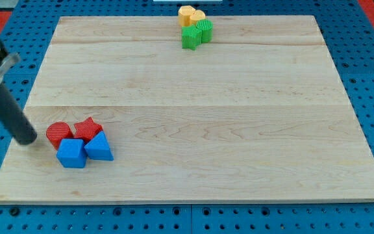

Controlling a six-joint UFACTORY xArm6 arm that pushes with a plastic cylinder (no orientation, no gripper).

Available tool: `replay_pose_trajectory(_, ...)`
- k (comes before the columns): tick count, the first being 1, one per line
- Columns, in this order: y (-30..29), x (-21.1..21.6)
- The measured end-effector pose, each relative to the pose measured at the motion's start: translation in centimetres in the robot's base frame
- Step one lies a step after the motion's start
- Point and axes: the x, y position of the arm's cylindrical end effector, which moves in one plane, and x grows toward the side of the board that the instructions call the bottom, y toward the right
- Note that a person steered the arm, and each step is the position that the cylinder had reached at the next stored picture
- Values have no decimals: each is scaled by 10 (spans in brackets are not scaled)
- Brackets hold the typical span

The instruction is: Slide blue cube and red circle up and slightly left to the left side of the board

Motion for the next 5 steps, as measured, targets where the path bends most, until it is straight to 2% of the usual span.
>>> replay_pose_trajectory(2,45,63)
replay_pose_trajectory(3,70,67)
replay_pose_trajectory(4,99,46)
replay_pose_trajectory(5,100,24)
